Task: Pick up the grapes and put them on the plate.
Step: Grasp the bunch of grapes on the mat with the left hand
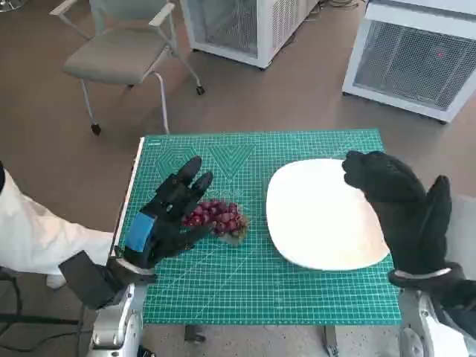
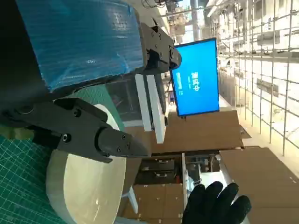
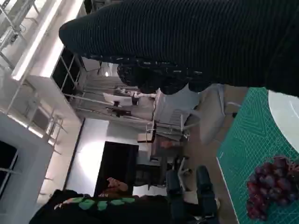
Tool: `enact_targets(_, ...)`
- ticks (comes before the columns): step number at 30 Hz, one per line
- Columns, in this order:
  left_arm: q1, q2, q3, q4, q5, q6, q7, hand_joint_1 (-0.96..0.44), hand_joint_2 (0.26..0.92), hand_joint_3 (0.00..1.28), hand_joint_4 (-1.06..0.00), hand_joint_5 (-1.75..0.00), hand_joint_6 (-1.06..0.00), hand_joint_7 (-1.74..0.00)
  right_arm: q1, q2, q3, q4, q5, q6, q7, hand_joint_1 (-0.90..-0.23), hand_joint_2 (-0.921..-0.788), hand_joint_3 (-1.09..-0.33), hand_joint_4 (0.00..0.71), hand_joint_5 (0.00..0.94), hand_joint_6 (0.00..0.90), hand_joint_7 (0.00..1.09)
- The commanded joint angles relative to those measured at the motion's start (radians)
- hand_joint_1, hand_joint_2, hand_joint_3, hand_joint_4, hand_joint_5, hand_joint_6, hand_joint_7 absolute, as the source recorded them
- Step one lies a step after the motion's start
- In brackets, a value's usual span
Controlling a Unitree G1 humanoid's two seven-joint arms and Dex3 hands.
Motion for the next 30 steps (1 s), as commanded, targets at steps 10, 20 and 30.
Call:
enact_targets(10, 0.009, 0.004, 0.002, -0.019, -0.004, -0.003, -0.001, -0.32, 0.921, 0.11, -0.31, 0.00, -0.34, 0.00, 0.016, 0.001, -0.001, 0.005, 0.000, 0.013, 0.000, -0.321, -0.921, -0.616, 0.360, 0.912, 0.235, 1.06)
enact_targets(20, 0.010, 0.005, 0.002, -0.019, -0.005, -0.003, -0.002, -0.32, 0.921, 0.11, -0.31, 0.00, -0.34, 0.00, 0.014, 0.000, -0.002, 0.009, 0.001, 0.010, 0.001, -0.313, -0.921, -0.618, 0.360, 0.913, 0.235, 1.06)
enact_targets(30, 0.011, 0.006, 0.002, -0.021, -0.005, -0.003, -0.004, -0.32, 0.921, 0.11, -0.31, 0.00, -0.34, 0.00, 0.012, 0.003, -0.002, 0.011, 0.002, 0.008, 0.002, -0.313, -0.921, -0.617, 0.361, 0.914, 0.236, 1.06)
